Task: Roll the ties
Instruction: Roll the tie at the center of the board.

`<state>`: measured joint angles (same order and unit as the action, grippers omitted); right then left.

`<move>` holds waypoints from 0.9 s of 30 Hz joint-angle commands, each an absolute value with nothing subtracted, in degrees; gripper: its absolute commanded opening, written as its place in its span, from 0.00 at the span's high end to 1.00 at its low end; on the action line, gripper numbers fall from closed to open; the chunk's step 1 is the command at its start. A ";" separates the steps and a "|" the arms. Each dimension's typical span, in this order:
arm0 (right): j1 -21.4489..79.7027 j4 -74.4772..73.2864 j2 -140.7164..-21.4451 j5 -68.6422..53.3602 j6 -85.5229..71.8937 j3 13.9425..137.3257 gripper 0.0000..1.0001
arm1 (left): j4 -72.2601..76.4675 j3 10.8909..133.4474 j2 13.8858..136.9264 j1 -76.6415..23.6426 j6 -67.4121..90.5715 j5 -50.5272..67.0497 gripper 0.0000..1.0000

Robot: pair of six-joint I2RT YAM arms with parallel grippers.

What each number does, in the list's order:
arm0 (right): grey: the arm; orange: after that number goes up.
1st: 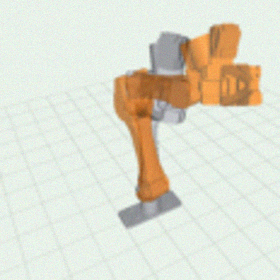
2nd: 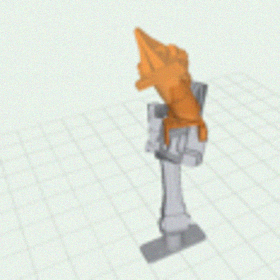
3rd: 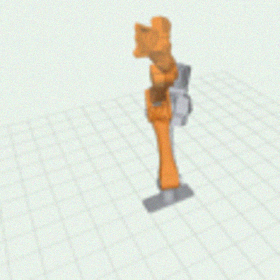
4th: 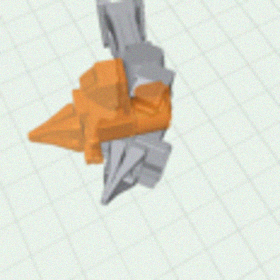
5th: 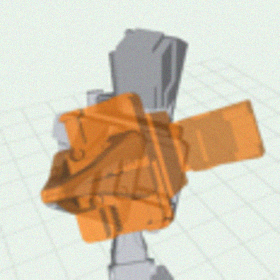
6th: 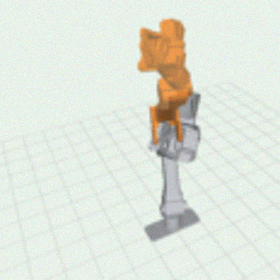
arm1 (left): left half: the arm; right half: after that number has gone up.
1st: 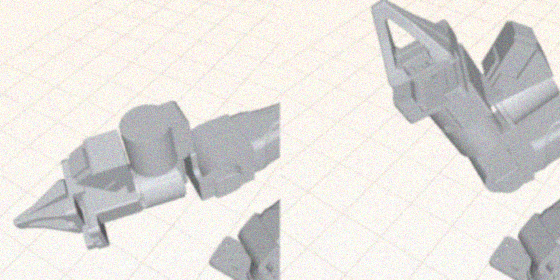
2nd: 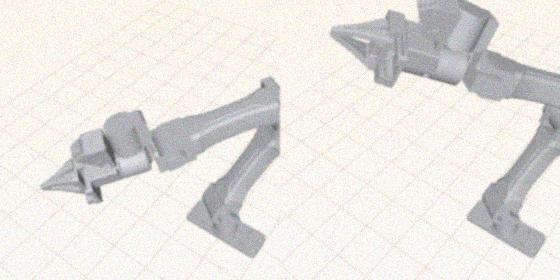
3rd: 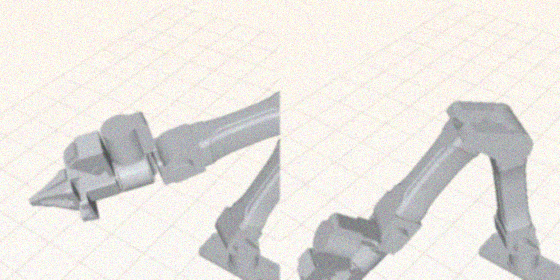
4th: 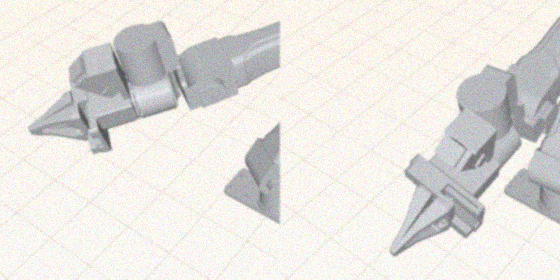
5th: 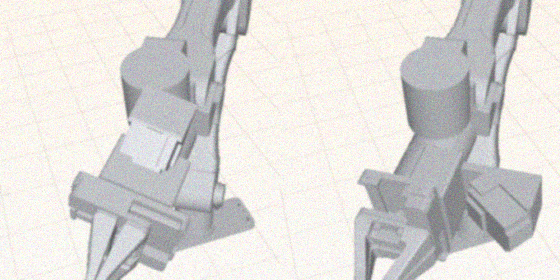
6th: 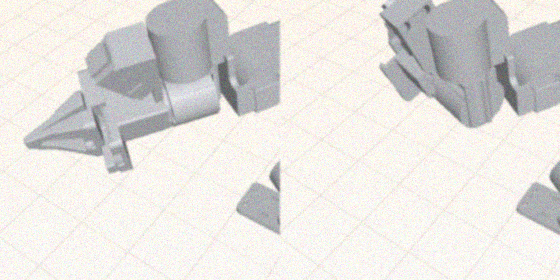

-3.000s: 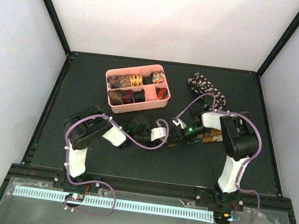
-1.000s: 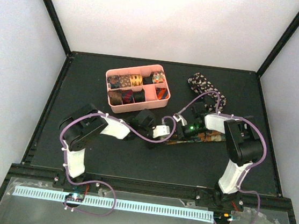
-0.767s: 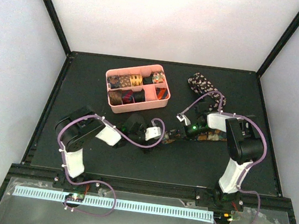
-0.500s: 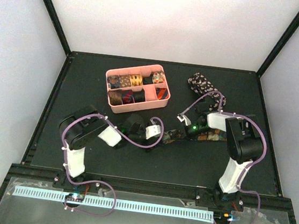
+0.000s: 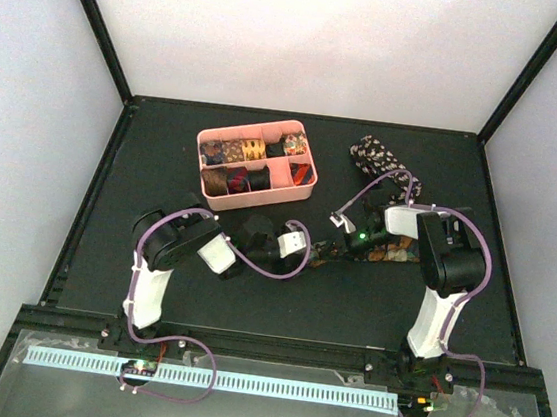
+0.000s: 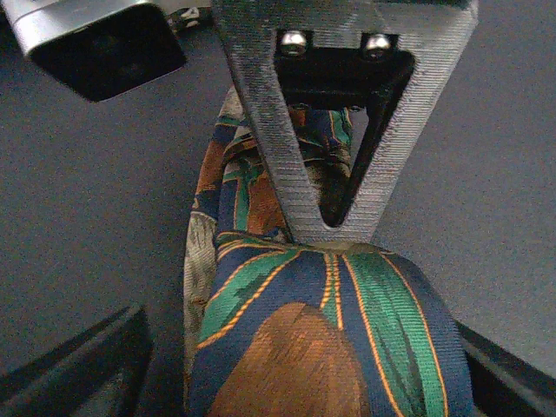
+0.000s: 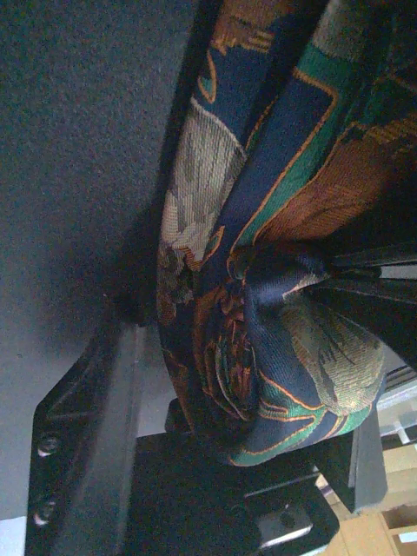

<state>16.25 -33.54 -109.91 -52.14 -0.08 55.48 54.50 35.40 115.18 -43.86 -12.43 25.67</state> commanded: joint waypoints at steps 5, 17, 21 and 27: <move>16.76 -33.62 -111.17 -45.62 1.43 53.98 0.98 | 51.13 37.99 114.66 -44.91 -15.32 25.85 0.50; 15.12 -35.10 -101.25 -50.98 4.08 52.92 0.60 | 12.18 41.44 108.15 -44.67 -22.81 27.98 0.65; 15.16 -34.45 -103.34 -53.22 3.32 54.05 0.58 | 7.61 43.97 109.34 -44.65 -21.60 25.67 0.67; 16.04 -32.23 -102.94 -56.06 0.76 54.33 0.41 | 2.87 47.07 110.85 -44.74 -20.25 23.87 0.67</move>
<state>15.42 -33.32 -103.00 -53.28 1.65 52.93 15.46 46.44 107.48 -44.73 -20.78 27.75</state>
